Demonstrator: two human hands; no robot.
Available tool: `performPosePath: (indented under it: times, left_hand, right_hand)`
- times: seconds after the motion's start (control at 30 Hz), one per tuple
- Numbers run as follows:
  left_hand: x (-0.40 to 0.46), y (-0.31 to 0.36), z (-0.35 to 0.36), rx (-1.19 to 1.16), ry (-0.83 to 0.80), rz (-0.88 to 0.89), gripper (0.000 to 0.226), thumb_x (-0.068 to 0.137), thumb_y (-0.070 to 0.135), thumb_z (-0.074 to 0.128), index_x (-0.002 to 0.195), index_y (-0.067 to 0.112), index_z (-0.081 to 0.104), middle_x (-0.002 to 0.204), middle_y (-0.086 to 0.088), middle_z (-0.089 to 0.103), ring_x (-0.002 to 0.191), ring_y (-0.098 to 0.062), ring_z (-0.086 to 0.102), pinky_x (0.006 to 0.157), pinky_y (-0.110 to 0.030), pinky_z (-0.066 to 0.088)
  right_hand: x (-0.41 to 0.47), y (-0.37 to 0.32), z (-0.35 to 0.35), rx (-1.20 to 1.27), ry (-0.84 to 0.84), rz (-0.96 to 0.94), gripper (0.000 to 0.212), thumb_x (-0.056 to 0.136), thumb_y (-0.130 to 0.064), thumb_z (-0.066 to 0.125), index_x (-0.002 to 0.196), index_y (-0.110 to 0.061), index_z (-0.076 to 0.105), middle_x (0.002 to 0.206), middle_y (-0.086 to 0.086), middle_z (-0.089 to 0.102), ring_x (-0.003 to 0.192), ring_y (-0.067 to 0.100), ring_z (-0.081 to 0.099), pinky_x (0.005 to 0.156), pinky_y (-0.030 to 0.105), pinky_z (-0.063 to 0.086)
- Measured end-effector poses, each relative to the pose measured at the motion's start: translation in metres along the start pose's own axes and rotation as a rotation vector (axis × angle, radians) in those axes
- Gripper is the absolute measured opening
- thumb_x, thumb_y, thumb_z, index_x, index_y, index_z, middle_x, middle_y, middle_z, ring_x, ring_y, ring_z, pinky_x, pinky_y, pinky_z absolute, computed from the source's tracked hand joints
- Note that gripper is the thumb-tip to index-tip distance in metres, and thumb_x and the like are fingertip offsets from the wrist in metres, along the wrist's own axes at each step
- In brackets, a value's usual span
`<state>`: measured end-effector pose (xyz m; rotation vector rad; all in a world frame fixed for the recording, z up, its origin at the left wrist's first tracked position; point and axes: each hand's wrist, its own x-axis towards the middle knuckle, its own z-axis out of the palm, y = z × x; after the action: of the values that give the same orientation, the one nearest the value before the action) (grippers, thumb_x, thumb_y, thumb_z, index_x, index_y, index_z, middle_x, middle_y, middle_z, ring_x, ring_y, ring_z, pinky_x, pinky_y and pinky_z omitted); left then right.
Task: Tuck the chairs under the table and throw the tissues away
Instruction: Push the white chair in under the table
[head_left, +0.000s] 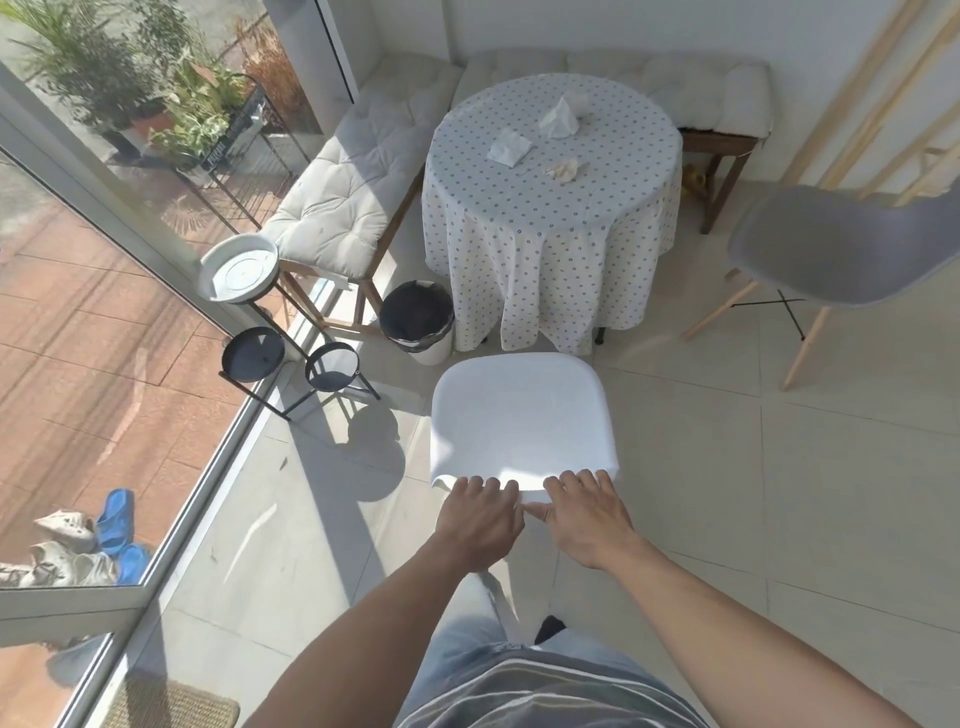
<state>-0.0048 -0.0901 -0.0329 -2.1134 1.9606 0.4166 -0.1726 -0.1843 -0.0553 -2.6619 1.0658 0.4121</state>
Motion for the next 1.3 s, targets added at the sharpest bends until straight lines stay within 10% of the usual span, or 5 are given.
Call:
performPosePath:
  times: [0.9, 1.3]
  left_hand:
    - [0.24, -0.195, -0.083, 0.034, -0.053, 0.244, 0.043, 0.111, 0.046, 0.027, 0.128, 0.017, 0.054, 0.123, -0.012, 0.065, 0.118, -0.036, 0.058, 0.109, -0.046, 0.038]
    - [0.323, -0.209, -0.112, -0.003, -0.081, 0.249, 0.044, 0.111, 0.043, 0.028, 0.129, 0.011, 0.052, 0.128, -0.019, 0.064, 0.124, -0.043, 0.056, 0.113, -0.052, 0.035]
  right_hand:
    - [0.256, -0.002, -0.083, 0.069, -0.009, 0.294, 0.035, 0.104, -0.046, 0.039, 0.127, -0.021, 0.049, 0.125, 0.003, 0.059, 0.114, 0.03, 0.052, 0.104, 0.046, 0.034]
    - [0.322, 0.041, -0.118, 0.038, -0.018, 0.292, 0.055, 0.105, -0.06, 0.025, 0.129, -0.017, 0.05, 0.125, 0.007, 0.058, 0.117, 0.034, 0.053, 0.107, 0.047, 0.034]
